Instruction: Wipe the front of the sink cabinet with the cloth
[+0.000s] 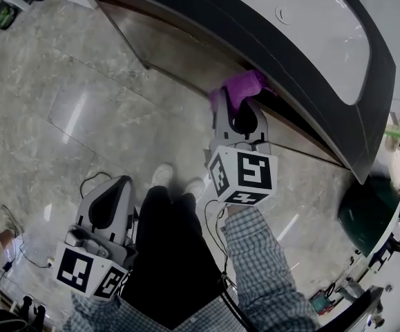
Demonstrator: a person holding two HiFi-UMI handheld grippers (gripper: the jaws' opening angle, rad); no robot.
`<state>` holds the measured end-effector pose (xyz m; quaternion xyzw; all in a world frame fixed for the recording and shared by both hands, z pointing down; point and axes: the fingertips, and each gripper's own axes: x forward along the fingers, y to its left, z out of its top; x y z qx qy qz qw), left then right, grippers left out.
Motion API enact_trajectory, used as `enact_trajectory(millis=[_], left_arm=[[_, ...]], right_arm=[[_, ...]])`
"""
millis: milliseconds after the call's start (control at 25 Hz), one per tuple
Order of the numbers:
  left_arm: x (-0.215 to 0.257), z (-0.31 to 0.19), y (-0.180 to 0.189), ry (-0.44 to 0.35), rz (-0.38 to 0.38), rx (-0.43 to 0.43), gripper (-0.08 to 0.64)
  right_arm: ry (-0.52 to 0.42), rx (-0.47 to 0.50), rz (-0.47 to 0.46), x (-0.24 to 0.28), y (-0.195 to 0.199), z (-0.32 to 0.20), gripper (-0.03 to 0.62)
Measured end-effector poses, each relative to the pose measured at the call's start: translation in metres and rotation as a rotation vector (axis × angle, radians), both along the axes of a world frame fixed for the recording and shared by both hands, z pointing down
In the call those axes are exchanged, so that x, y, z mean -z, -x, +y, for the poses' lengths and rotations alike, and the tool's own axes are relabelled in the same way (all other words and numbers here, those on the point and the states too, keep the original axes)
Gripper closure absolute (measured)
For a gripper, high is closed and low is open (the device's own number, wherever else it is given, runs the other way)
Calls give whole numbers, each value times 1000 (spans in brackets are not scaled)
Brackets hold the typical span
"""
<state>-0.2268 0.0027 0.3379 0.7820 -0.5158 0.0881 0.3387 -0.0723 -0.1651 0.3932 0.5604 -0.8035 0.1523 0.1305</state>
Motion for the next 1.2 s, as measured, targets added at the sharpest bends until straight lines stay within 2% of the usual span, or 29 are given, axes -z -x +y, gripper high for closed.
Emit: enact_trajectory(millis=[240,440,680,880,1200], left_arm=[[-3,-1,2,5,-7,12,549],[-7,0,-1,19,-12,13,549],[-11,-4,-13,17,-14,-8,549],[-14,-5,-28,22,-6,-36,549],[-17,-2,-55,31,-5,-86,549]], right_arm=[[22,100,10,-16,30,9,515],[71,141,27,-39,31,22,515],[114,135,51,-62,9,29,515],[121,123,112,-73,-15,35,515],[116,51,154,-79,-62,41,515]])
